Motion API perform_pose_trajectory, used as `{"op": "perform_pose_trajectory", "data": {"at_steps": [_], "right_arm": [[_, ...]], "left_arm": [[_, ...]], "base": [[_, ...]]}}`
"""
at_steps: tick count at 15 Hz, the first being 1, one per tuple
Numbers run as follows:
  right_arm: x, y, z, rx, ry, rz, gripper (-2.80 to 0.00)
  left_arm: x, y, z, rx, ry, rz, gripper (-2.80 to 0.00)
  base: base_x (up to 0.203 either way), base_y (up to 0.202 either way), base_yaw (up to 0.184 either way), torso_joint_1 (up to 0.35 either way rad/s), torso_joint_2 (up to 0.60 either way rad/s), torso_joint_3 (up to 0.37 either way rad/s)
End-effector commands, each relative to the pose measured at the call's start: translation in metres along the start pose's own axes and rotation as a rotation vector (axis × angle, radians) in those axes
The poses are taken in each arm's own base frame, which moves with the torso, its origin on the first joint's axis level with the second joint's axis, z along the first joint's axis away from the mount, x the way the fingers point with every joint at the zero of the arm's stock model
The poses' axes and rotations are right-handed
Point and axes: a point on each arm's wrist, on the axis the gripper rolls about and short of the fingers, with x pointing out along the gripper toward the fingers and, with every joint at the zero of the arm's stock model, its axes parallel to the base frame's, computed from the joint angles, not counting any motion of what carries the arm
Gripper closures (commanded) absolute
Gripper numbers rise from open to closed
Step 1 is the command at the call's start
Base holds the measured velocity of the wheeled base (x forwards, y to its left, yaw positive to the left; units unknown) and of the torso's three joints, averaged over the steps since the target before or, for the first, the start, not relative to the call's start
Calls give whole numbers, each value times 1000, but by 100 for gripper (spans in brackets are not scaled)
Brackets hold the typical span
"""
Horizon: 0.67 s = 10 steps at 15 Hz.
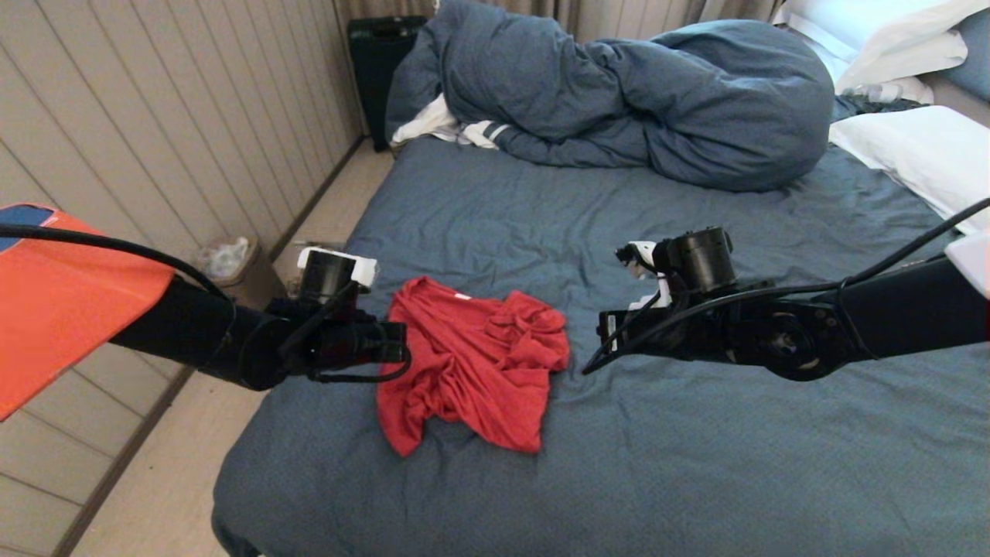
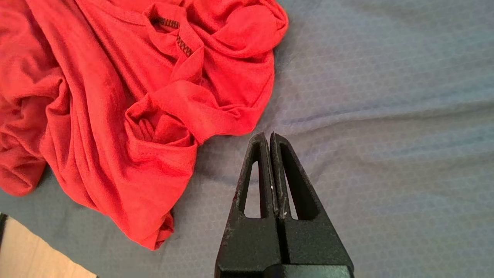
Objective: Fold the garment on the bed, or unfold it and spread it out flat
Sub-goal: Unford the red T-shirt
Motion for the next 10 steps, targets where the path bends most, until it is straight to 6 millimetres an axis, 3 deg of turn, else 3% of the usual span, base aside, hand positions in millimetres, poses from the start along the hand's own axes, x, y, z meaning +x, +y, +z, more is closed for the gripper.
{"op": "perform_pose_trajectory", "data": {"at_steps": [1,5,6,10], "right_arm": [[1,0,-1,1,4,0,0],[7,5,-6,-7,22,10,0],[8,5,-7,-9,26,10,0],[20,7,-10,-12,38,27,0]], "left_arm": [[-5,-10,-13,9,30,-8,0],[-14,-29,-30,6,69,-44,0],[-15,-32,-28,0,61,-52,-280],[-22,-45,-29,18,54,-83,-280]], "base": [[0,0,0,0,0,0],[0,0,0,0,0,0],[0,0,0,0,0,0],[0,0,0,0,0,0]]}}
